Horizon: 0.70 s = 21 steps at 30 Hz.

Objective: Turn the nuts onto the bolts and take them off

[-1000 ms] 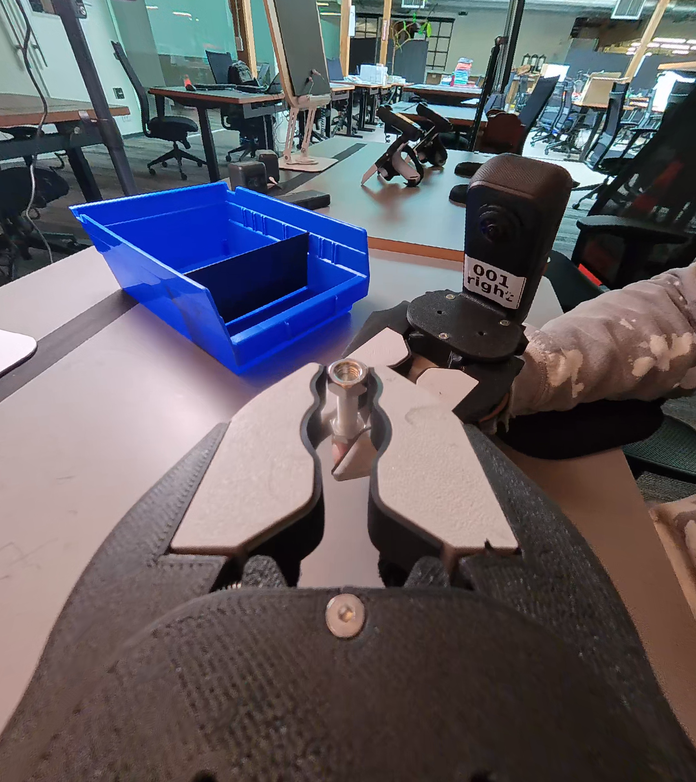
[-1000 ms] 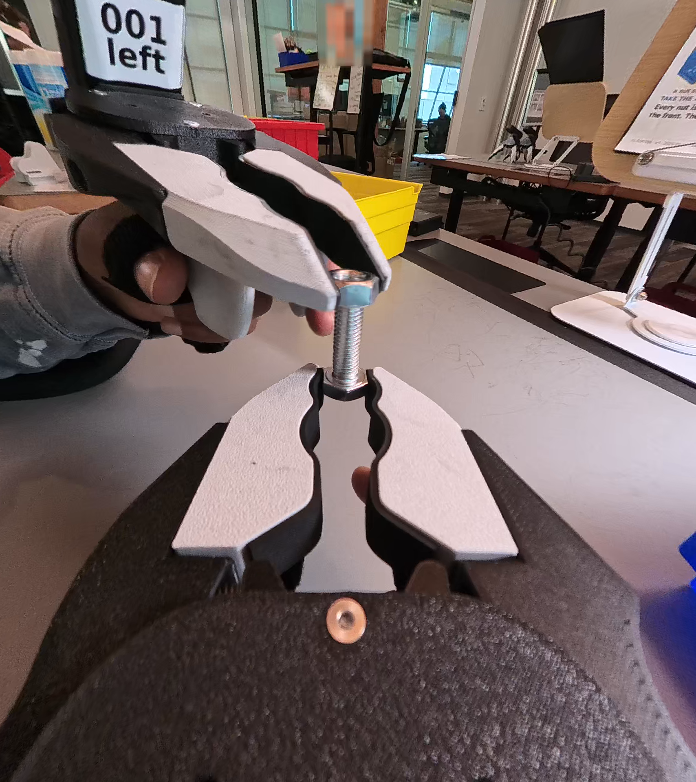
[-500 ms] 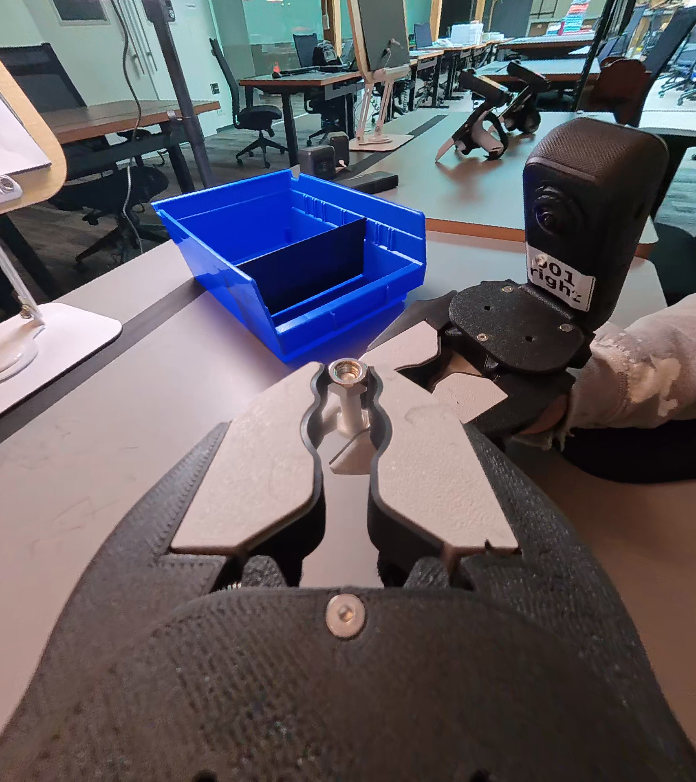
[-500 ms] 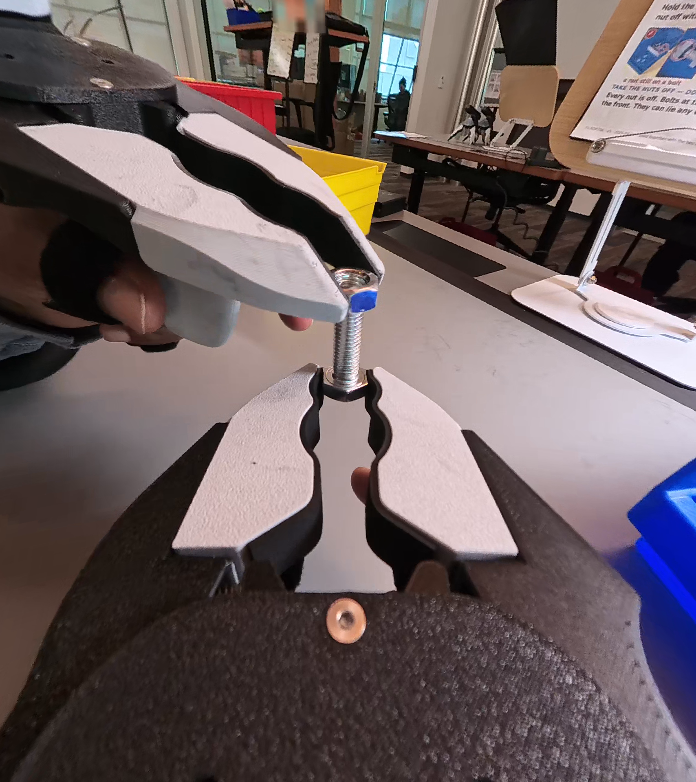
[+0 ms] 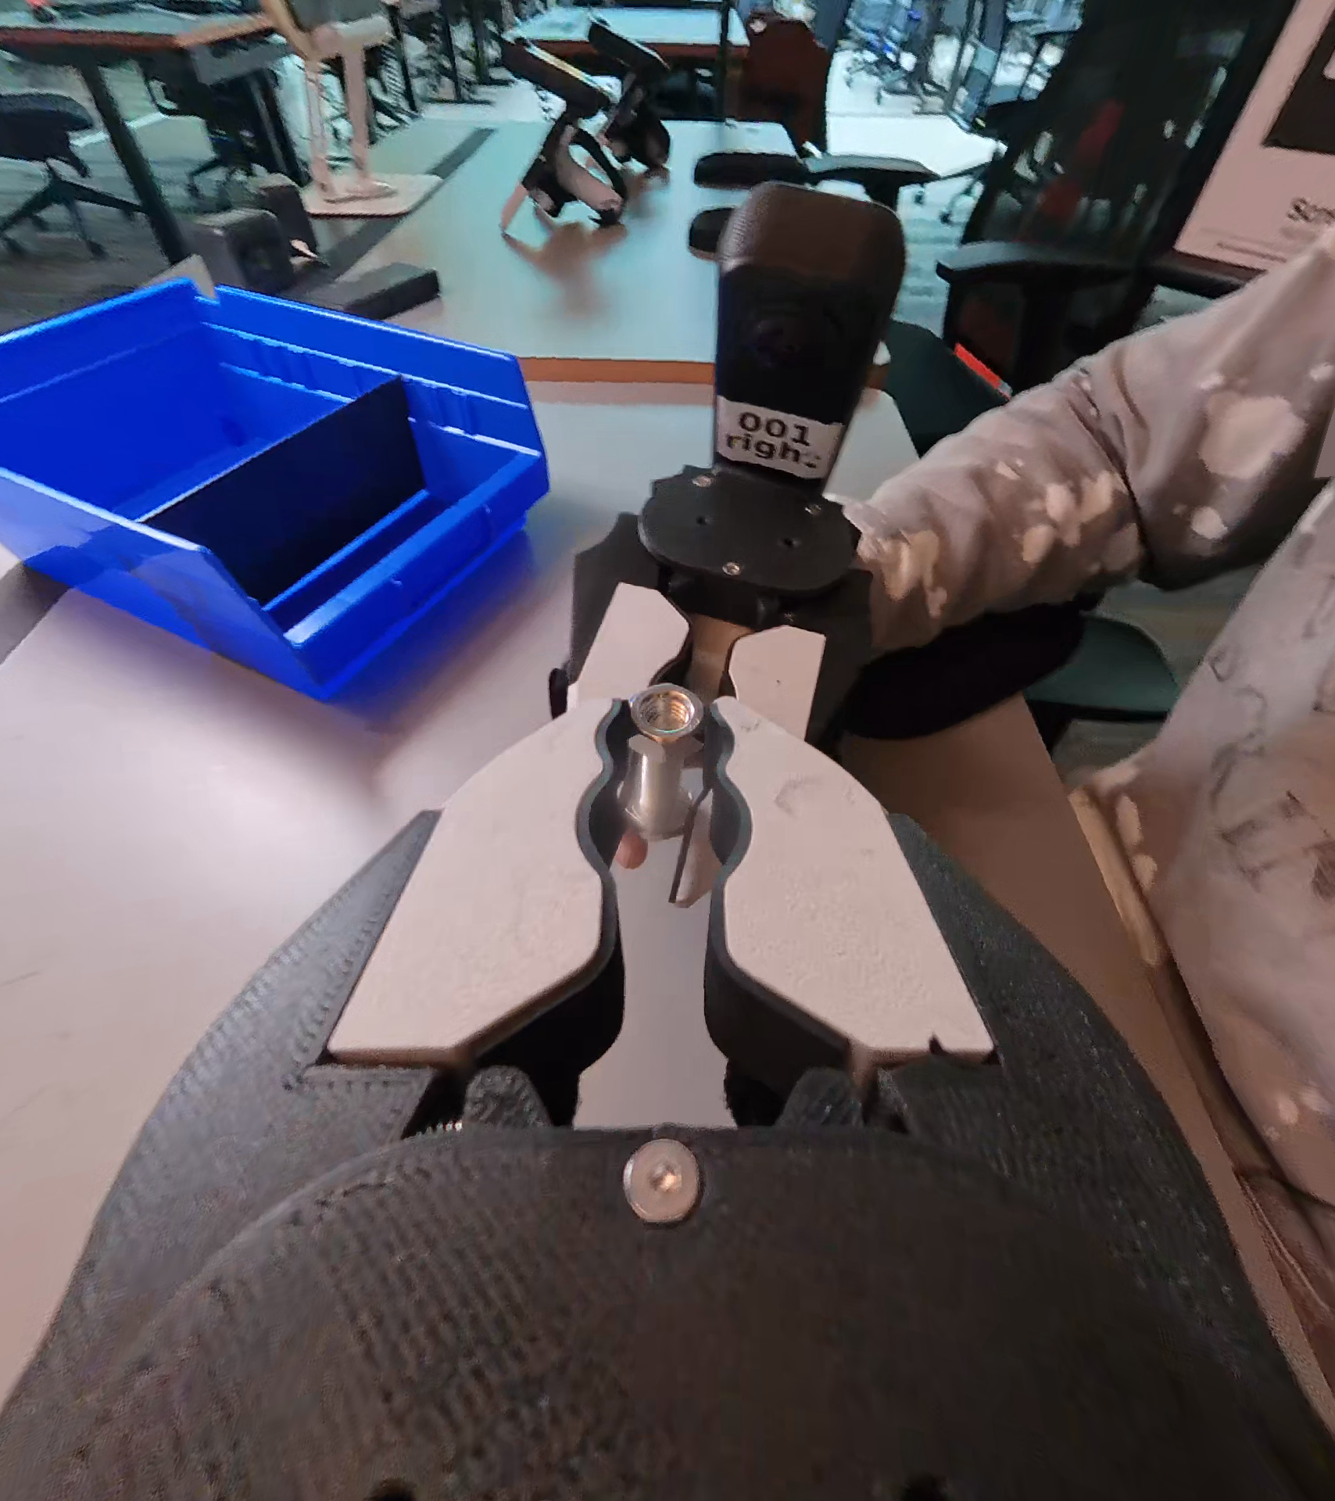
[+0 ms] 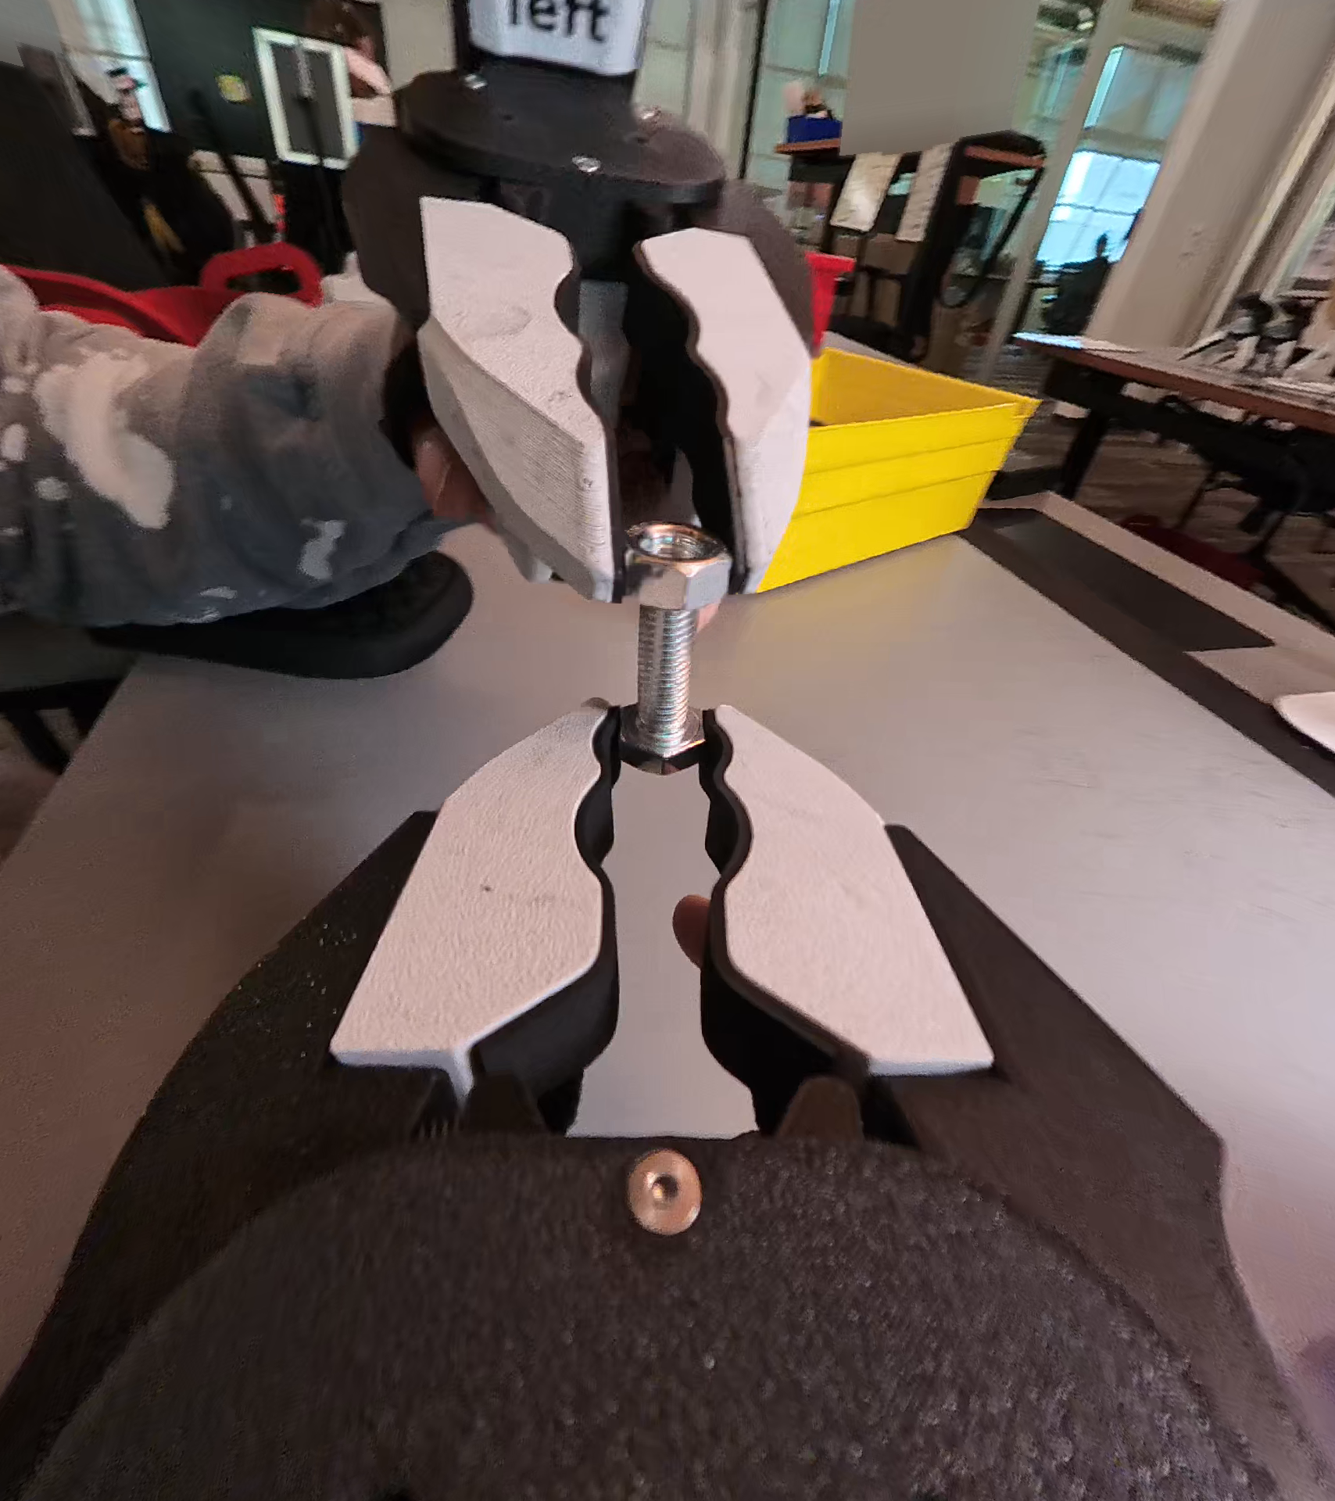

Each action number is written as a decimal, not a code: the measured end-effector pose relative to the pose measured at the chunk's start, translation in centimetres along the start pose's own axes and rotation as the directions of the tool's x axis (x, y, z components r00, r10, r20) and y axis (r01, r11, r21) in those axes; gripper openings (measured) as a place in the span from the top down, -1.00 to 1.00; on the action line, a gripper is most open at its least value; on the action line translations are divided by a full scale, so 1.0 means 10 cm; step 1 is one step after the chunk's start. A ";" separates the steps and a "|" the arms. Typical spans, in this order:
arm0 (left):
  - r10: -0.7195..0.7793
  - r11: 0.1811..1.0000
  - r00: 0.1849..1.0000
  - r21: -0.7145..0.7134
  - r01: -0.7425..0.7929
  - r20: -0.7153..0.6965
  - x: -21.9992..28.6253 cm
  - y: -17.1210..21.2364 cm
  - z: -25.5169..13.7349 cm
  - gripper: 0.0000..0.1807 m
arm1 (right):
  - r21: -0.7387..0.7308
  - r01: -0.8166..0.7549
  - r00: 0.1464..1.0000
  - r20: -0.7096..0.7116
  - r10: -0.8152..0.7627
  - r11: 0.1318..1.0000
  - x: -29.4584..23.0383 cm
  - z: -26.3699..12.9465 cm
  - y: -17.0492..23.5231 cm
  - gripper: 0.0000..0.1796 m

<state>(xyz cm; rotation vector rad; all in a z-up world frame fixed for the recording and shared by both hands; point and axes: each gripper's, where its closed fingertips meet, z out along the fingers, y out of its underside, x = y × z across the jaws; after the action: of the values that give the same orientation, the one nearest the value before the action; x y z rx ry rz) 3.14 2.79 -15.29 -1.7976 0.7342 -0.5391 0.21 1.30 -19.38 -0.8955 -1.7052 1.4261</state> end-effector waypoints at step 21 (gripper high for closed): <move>0.054 0.989 0.957 -0.115 -0.090 -0.285 0.47 0.23 -0.10 0.80 | -0.086 0.039 0.947 0.322 -0.009 0.995 -0.57 0.01 0.13 0.80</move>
<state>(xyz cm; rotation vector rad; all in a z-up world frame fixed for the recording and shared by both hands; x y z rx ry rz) 5.25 -1.72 -17.05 -1.8233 1.0456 -0.7224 3.00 -3.46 -21.20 -0.7143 -2.0294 1.5532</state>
